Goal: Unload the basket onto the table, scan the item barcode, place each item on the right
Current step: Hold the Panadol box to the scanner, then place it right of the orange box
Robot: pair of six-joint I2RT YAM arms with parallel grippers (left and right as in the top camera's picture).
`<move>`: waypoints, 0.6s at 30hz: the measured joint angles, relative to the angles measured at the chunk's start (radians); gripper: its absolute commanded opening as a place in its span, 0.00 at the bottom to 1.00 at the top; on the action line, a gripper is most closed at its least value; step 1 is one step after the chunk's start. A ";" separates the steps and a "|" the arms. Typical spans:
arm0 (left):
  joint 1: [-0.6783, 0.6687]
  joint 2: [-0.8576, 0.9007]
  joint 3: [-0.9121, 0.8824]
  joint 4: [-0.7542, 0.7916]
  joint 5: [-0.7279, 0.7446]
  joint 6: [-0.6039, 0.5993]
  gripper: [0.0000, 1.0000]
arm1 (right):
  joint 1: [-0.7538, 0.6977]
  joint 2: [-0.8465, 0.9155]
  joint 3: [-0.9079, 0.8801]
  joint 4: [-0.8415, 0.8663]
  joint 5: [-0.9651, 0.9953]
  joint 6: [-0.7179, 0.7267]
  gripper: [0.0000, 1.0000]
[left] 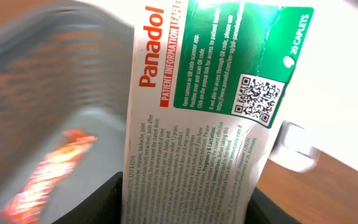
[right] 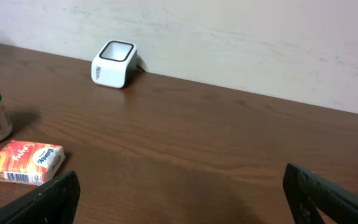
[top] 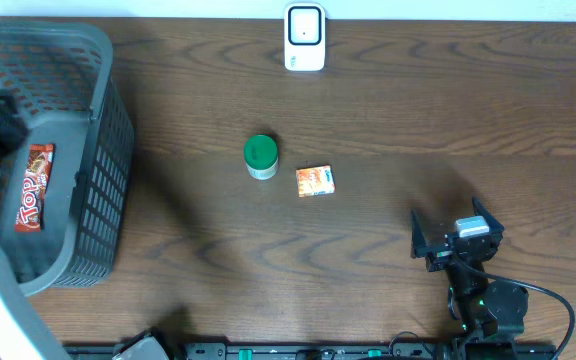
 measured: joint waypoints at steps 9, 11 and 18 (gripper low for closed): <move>-0.483 -0.002 -0.006 -0.018 0.150 -0.032 0.44 | 0.000 0.000 0.000 0.000 0.002 0.000 0.99; -0.618 0.035 -0.009 -0.016 0.125 -0.023 0.44 | 0.000 0.000 0.000 0.000 0.002 0.000 0.99; -1.017 0.264 -0.013 0.013 -0.084 0.056 0.44 | 0.000 0.000 0.000 0.000 0.002 0.000 0.99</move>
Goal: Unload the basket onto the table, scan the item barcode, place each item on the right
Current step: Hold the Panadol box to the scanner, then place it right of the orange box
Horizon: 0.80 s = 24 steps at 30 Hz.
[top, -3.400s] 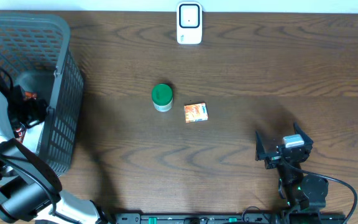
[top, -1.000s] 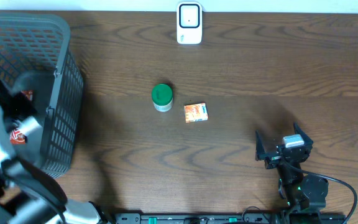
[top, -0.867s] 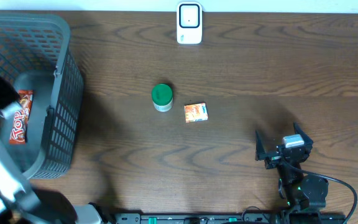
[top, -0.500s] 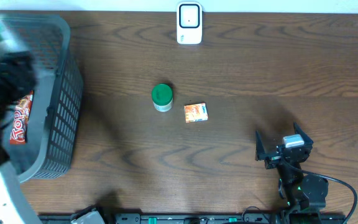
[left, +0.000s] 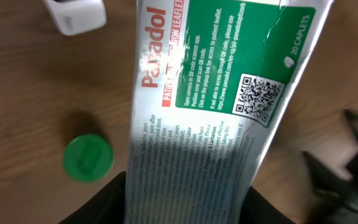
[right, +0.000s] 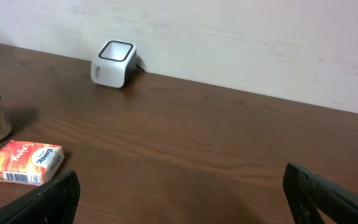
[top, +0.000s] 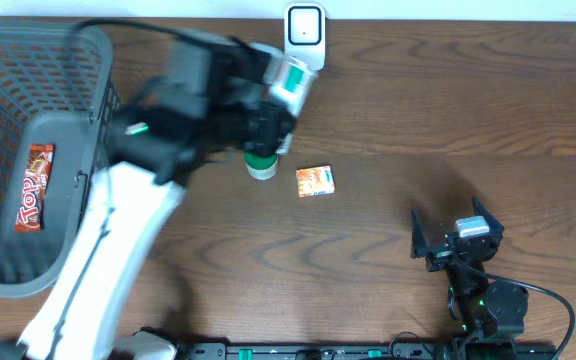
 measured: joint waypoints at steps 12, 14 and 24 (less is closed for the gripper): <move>-0.257 0.491 0.000 0.196 -0.178 0.108 0.50 | 0.000 0.000 0.000 0.000 0.000 0.000 0.99; -0.289 0.560 0.000 0.218 -0.186 0.141 0.50 | 0.000 0.000 0.000 0.000 0.000 0.000 0.99; -0.416 0.730 0.002 0.256 -0.219 0.337 0.54 | 0.000 0.000 0.000 0.000 0.000 0.000 0.99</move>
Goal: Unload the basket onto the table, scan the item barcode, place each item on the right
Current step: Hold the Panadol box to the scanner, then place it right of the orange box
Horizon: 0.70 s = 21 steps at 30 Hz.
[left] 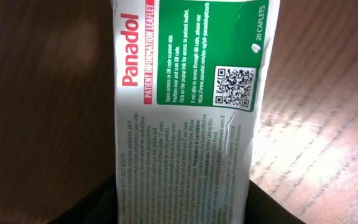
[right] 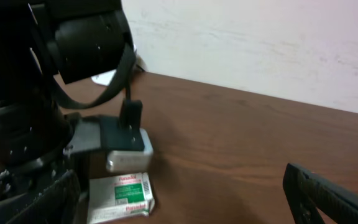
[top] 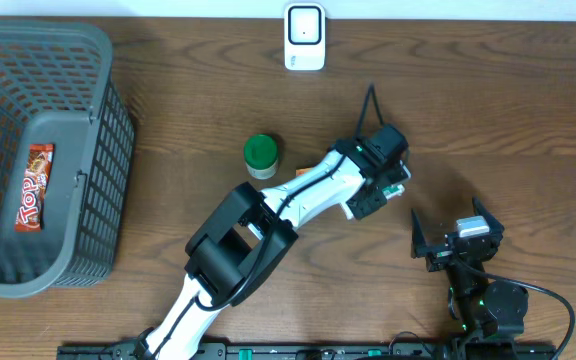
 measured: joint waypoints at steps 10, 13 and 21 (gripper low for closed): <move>0.022 -0.151 0.000 -0.077 -0.200 0.068 0.98 | 0.000 0.000 0.000 0.000 0.000 0.000 0.99; 0.051 -0.365 0.001 -0.064 -0.222 0.075 0.99 | 0.000 0.000 0.000 0.000 0.000 0.000 0.99; 0.288 -0.979 0.042 -0.049 -0.215 0.069 0.99 | 0.000 0.000 0.000 0.000 0.000 0.000 0.99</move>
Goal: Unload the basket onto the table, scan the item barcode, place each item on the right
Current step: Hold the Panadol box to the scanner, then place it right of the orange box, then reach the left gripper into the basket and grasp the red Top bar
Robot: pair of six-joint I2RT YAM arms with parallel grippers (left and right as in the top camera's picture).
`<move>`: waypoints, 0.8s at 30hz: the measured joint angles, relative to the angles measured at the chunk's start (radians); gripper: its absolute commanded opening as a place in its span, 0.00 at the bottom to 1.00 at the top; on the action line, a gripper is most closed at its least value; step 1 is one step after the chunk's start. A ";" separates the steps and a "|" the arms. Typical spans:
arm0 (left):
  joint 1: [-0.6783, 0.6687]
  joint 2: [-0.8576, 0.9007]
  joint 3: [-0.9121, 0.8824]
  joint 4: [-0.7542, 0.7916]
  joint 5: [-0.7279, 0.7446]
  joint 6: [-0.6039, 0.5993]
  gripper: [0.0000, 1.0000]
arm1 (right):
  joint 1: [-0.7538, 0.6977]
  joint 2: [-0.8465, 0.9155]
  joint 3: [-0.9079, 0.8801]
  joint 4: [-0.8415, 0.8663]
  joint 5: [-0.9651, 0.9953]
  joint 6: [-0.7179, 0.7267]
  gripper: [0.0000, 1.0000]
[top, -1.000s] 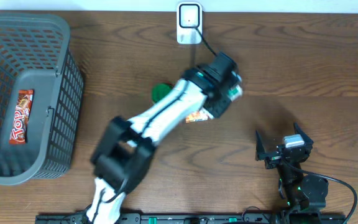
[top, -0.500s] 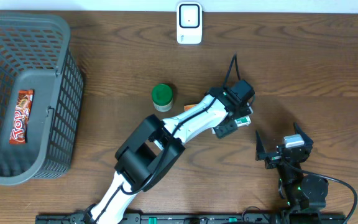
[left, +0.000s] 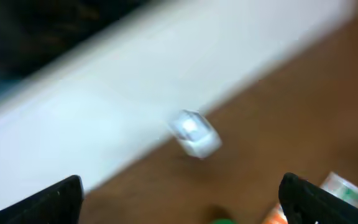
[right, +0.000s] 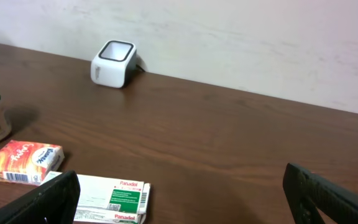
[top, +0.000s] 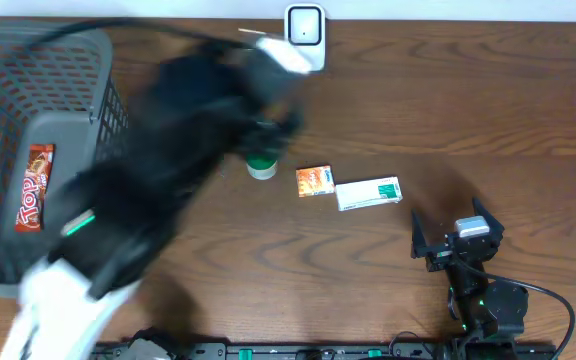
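The green and white Panadol box (top: 368, 192) lies flat on the table, right of a small orange box (top: 315, 181); the right wrist view shows the Panadol box (right: 107, 199) with its barcode end facing right. The white scanner (top: 305, 37) stands at the table's far edge. My left arm is a dark blur across the middle left of the overhead view. My left gripper (left: 180, 205) is open and empty, facing the blurred scanner (left: 194, 132). My right gripper (top: 455, 243) rests open near the front right, empty.
A grey basket (top: 98, 150) stands at the left with a red Top chocolate bar (top: 31, 190) inside. A green-lidded jar (top: 261, 165) stands left of the orange box, partly behind the blurred arm. The wall runs behind the scanner.
My left gripper has let go of the Panadol box, which now lies on the table right of the orange box. The gripper is open and the arm has moved away to the left.
My left gripper held the Panadol box over the basket. Then it held the box near the scanner, above the green-lidded jar. Then the box was low over the table right of the orange box. Now it lies there, released. The right arm has stayed still.
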 measured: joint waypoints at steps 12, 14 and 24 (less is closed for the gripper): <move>1.058 -0.118 -0.039 -0.211 -0.060 -0.613 1.00 | 0.000 0.001 0.000 0.000 0.000 0.000 0.99; 1.125 -0.071 -0.066 -0.218 -0.045 -0.663 1.00 | 0.000 0.001 0.000 0.000 0.000 0.000 0.99; 1.162 0.233 -0.204 -0.160 -0.007 -0.513 0.99 | 0.000 0.001 0.000 0.000 0.000 0.000 0.99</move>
